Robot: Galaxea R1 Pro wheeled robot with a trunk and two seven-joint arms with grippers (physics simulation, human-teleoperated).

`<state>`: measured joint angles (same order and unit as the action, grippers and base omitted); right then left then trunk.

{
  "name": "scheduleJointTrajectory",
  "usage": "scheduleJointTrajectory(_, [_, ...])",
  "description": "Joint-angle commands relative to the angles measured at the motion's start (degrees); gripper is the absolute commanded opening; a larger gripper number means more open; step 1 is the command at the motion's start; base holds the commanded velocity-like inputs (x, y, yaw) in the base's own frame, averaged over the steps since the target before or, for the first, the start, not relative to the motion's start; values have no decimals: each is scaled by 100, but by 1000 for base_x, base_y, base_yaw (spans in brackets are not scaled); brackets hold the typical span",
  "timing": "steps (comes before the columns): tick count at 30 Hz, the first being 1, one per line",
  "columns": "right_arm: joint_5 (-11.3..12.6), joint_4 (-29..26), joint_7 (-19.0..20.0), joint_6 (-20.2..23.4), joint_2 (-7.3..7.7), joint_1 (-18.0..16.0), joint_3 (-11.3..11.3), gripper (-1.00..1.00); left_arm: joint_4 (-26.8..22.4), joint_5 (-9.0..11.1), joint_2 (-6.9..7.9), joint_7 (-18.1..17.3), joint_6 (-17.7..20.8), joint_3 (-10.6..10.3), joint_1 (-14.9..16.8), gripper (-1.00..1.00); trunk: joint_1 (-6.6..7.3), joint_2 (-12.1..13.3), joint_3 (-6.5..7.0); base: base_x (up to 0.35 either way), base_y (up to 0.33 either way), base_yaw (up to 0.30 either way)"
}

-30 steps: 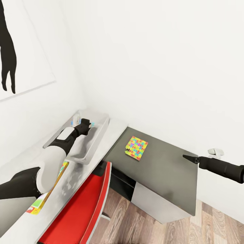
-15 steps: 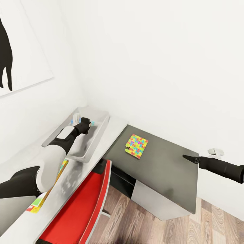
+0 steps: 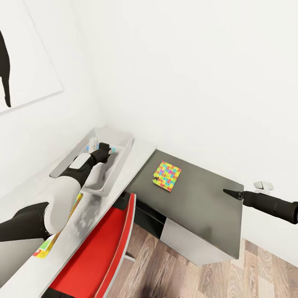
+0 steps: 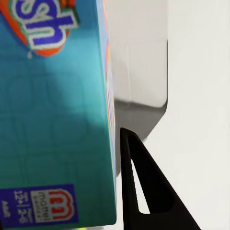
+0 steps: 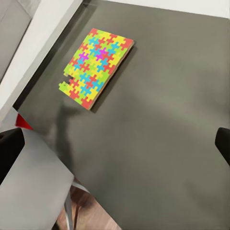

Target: Put all the toys in the child's room - the three board games (two on the bed and one on the table), the two jigsaw puzzles on the table, and the tennis ball on the table - inside the toy box on the table in the child's room.

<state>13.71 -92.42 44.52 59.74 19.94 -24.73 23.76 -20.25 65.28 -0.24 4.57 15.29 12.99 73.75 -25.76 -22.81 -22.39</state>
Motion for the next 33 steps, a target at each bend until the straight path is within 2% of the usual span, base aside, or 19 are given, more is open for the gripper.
scheduleJointTrajectory(1, [-17,-2,35,26,2,-6,6,100,-14,59,-3,44,27,18,4,-100,-3,-11,-19,0,0,0])
scheduleJointTrajectory(25, [-17,-3,35,26,1,-6,1,100,-14,41,2,44,26,11,6,-100,-3,-11,-243,0,0,0])
scheduleJointTrajectory(33, [-17,-2,34,26,-5,-6,-2,100,-14,11,13,89,35,9,240,-100,-3,-11,-317,0,0,0])
